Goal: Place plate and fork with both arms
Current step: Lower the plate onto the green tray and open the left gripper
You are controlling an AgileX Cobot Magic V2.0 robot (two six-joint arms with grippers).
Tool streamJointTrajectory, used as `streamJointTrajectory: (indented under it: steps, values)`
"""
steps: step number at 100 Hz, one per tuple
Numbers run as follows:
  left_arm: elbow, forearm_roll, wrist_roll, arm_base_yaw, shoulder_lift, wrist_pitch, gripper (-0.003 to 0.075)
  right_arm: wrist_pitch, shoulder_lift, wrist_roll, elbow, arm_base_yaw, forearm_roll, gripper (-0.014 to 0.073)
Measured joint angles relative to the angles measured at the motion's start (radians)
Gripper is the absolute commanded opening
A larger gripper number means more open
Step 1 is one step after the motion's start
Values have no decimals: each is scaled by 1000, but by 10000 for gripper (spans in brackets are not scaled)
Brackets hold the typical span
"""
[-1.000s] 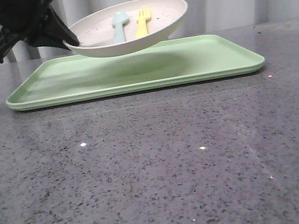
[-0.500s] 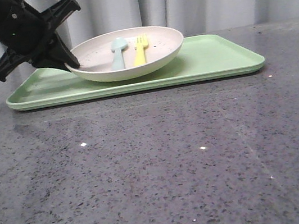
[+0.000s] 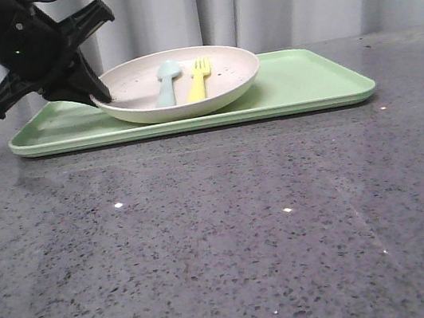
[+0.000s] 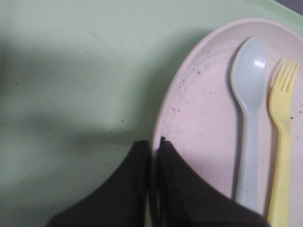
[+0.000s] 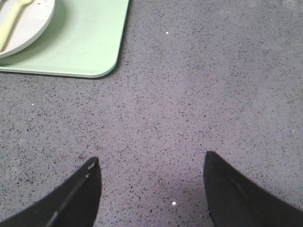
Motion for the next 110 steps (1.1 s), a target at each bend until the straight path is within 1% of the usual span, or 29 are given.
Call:
streamJointTrajectory:
  steps: [74, 79, 86, 101, 110]
  values:
    - [0, -2, -8, 0, 8, 5, -11, 0, 0, 0, 0, 0, 0, 475]
    - [0, -2, -8, 0, 8, 5, 13, 0, 0, 0, 0, 0, 0, 475]
    - [0, -4, -8, 0, 8, 5, 73, 0, 0, 0, 0, 0, 0, 475]
    - [-1, -6, -8, 0, 8, 5, 249, 0, 0, 0, 0, 0, 0, 475]
    - [-2, -7, -8, 0, 8, 5, 318, 0, 0, 0, 0, 0, 0, 475]
